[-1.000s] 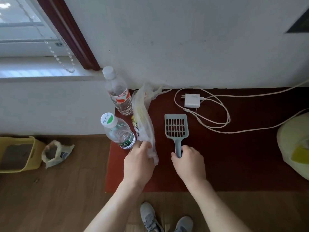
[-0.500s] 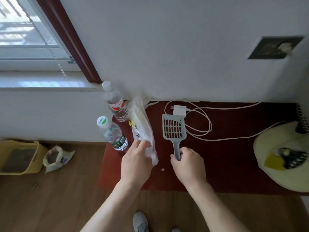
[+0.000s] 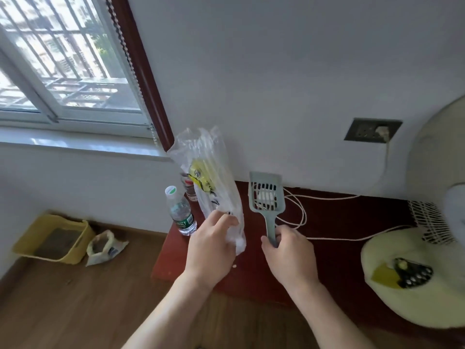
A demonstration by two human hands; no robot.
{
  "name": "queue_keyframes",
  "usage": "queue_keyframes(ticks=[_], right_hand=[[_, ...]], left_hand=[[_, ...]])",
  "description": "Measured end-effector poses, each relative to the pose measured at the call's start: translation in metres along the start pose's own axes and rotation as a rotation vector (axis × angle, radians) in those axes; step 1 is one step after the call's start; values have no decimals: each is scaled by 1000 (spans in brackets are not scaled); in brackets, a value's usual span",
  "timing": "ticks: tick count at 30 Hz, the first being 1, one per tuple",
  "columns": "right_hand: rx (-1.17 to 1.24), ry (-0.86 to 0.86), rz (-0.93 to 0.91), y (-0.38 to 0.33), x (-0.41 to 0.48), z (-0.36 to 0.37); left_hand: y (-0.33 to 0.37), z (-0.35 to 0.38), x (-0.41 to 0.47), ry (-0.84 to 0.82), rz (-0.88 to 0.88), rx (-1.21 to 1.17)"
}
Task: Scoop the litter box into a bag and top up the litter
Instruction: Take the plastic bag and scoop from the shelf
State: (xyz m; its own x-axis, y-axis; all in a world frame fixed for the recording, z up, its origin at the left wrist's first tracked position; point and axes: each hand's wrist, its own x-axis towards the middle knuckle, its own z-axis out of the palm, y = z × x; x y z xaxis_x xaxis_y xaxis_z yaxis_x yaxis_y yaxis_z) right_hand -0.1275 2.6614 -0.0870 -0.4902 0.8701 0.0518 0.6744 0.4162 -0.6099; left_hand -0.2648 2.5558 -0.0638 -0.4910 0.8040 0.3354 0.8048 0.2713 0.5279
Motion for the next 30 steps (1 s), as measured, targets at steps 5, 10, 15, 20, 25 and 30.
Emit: queue_keyframes(ticks=[5, 10, 15, 20, 25, 30], right_hand=[[28, 24, -107, -24, -4, -20], [52, -2, -202, -64, -5, -18], [71, -50, -318, -119, -15, 3], [72, -124, -452, -182, -31, 40], [93, -203, -534, -254, -55, 91], [71, -262, -603, -330, -83, 154]], left_hand=[[11, -34, -3, 101, -2, 37], [-2, -73, -18, 203, -82, 83], [-37, -116, -43, 309, -162, 114], [-82, -165, -81, 395, -274, 161], [-133, -218, -122, 497, -398, 157], [-200, -275, -162, 587, -515, 176]])
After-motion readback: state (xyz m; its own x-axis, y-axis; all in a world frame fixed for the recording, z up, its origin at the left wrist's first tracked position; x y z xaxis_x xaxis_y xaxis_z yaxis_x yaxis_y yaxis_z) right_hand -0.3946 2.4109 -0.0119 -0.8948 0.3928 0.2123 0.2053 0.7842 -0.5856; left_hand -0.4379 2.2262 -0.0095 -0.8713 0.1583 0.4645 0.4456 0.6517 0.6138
